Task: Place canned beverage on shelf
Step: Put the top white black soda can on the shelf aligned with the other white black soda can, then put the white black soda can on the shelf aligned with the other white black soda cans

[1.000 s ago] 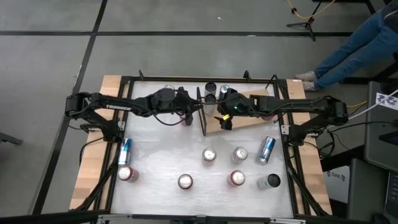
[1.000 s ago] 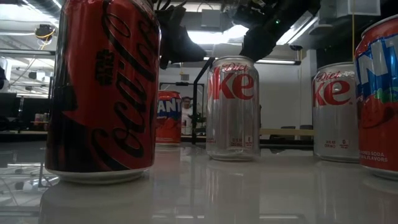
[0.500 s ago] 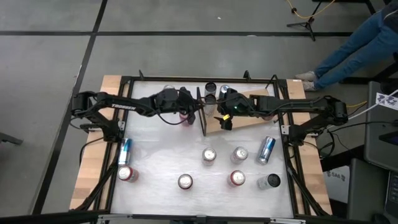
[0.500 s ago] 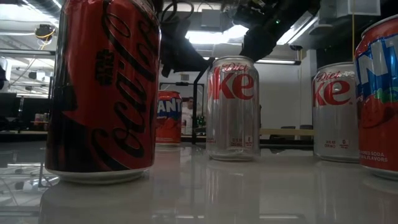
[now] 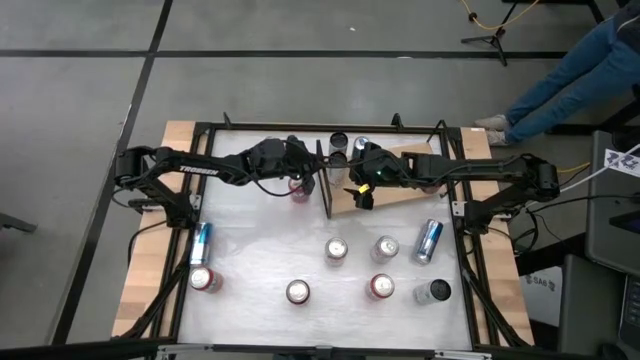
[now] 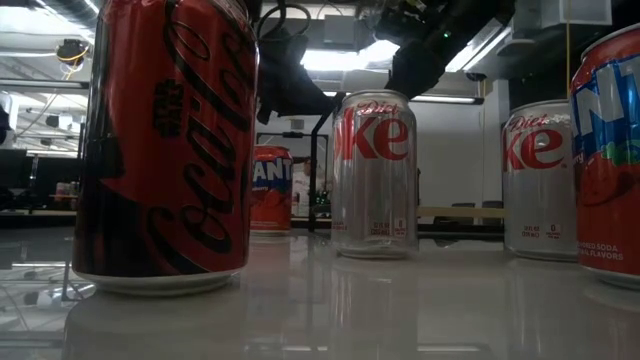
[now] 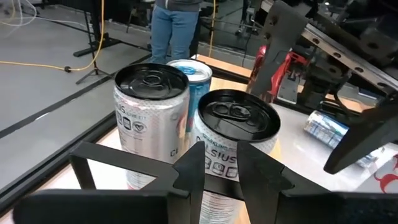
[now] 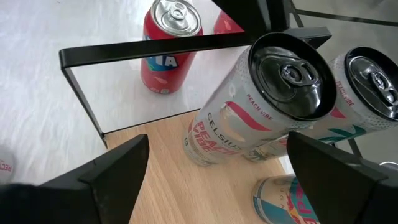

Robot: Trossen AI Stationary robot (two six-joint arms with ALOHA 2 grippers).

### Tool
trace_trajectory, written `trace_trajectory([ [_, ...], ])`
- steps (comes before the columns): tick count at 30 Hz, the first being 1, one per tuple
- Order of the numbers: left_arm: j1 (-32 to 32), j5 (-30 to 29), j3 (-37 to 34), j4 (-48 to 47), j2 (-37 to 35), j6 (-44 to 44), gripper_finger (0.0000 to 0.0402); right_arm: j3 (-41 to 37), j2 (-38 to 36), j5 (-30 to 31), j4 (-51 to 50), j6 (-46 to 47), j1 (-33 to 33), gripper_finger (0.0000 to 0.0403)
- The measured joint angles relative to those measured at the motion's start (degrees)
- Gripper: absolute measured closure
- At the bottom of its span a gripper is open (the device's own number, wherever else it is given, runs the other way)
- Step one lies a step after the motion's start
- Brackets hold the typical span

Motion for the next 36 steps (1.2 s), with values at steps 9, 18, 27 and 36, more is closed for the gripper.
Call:
trace_trajectory([
  [9,0.0,-1.08,-0.02,0.08,0.0,0.02,0.0317,0.0,0.0,-0.09,-0.01,0.01,0.05,0.0033],
  [18,0.0,-2.39,-0.07,0.36,0.0,0.5,0.0317,0.0,-0.21,0.39,-0.88,0.02,0.09,0.0033],
  [27,-0.04,-1.48,-0.08,-0.3,-1.49,3.38,0.0317,-0.02,-4.67,-0.13,-6.07,2.9,0.09,0.0033],
  [36,-1.71,0.81,-0.09,-10.19,-9.27,4.65,0.0317,-0.02,-10.43,-7.84,-9.9,8.78,0.59,0.0033],
])
